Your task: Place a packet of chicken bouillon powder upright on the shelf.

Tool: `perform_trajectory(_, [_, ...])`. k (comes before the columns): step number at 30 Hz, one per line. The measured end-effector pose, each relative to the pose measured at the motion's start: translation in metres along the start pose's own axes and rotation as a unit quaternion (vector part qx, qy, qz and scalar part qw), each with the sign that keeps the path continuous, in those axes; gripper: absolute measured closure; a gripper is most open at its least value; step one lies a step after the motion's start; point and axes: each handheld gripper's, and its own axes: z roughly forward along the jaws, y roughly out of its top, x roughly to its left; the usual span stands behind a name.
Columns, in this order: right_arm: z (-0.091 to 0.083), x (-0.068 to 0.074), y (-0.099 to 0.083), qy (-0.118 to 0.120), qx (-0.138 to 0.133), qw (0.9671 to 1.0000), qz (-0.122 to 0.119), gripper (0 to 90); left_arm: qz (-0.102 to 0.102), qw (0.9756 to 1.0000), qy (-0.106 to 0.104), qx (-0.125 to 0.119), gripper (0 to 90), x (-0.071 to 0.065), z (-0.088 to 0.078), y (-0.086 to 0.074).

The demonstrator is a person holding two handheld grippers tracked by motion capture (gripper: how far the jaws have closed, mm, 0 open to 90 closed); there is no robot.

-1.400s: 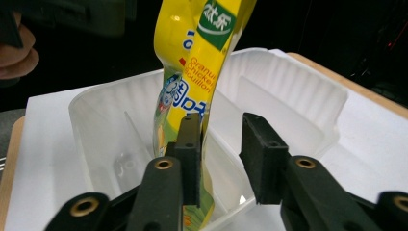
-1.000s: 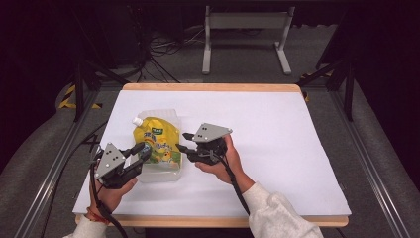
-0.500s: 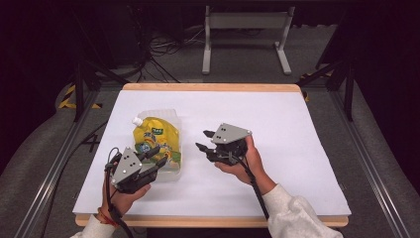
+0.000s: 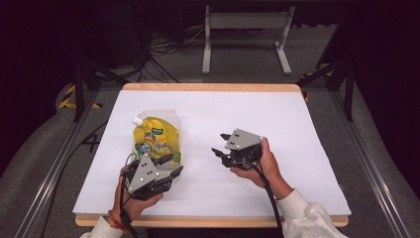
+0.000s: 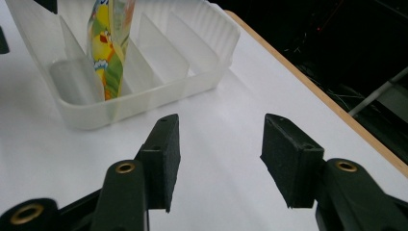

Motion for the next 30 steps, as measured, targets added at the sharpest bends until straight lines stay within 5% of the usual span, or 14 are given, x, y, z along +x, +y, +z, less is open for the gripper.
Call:
perform_trajectory(17, [-0.015, -0.005, -0.03, -0.013, 0.035, 0.9993, -0.002, 42.7, 0.037, 0.9977, -0.041, 0.04, 37.7, -0.032, 0.021, -0.006])
perform_trajectory(30, [-0.029, -0.013, -0.064, -0.038, 0.069, 0.9969, 0.003, 38.4, 0.051, 0.9924, -0.074, 0.083, 35.7, -0.047, 0.043, -0.016])
